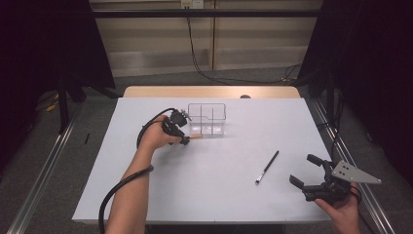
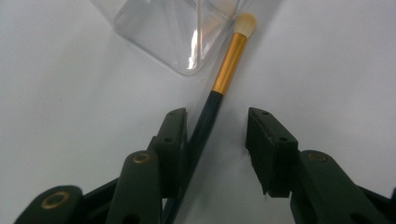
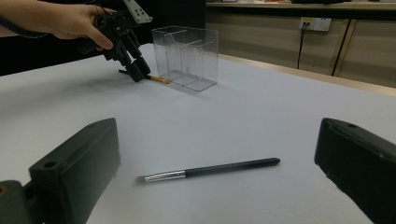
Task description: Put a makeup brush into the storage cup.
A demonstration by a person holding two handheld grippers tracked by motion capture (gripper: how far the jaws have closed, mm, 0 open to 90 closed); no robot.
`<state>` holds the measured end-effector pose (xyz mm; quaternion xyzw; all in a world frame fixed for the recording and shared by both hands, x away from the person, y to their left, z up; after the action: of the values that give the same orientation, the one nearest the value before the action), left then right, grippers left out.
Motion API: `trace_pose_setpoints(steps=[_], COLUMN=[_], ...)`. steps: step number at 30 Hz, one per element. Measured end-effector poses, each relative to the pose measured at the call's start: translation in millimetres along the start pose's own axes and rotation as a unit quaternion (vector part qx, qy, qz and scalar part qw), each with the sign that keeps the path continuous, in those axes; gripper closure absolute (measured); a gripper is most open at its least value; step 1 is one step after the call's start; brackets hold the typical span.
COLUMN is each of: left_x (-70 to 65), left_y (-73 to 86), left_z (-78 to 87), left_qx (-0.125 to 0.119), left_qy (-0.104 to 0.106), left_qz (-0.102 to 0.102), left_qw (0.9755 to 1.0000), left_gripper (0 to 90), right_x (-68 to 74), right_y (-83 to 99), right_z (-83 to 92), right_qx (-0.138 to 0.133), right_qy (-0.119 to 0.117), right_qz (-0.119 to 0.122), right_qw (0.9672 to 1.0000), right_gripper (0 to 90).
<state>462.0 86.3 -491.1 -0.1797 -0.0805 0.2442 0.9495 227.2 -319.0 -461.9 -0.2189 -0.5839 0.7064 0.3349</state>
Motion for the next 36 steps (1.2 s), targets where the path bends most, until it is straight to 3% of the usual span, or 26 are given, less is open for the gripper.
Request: trace_pose_setpoints(steps=[8,14,20,29,32,36], left_x=[-4.7,-7.2,-12.2,-12.9,-12.6,-13.7], left_y=[-2.1,-0.9,2.6,2.4,1.1,0.5], left_z=[1.4,3.0,7.1,6.5,6.6,5.5], left_qx=[0.021,0.031,0.065,0.081,0.095,0.095], left_qy=[0.006,0.014,0.021,0.033,0.032,0.027], left_qz=[-0.007,-0.001,-0.031,-0.023,-0.039,-0.04], left_qw=[0.9997,0.9994,0.9972,0.9959,0.9942,0.9943], left_gripper=[69.2,79.0,80.0,79.4,79.2,79.4], right_x=[-0.3,-0.2,-0.9,-0.9,-1.5,-0.8], right_y=[-0.3,0.4,-0.1,-0.8,0.0,-0.8], right_z=[1.4,0.9,1.5,1.9,1.3,0.9], right_qx=[-0.002,0.002,0.002,0.0,0.001,0.001], right_qy=[0.001,0.001,0.004,0.003,0.003,0.002], right_qz=[-0.002,-0.001,-0.001,-0.003,-0.003,-0.001], right_qw=[1.0,1.0,1.0,1.0,1.0,1.0], right_gripper=[0.0,0.0,0.0,0.0,0.0,0.0])
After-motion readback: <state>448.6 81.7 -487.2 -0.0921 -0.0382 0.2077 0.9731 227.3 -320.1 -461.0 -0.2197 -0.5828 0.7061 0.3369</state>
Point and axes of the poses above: each handheld gripper's, and its own axes: z roughly backward along the jaws, y roughly out of its underside, x roughly to its left, the point moved 4 cm from there along -z, roughly forward along the jaws, and after that the axes turned 6 degrees about -y, right-handed, at the moved point
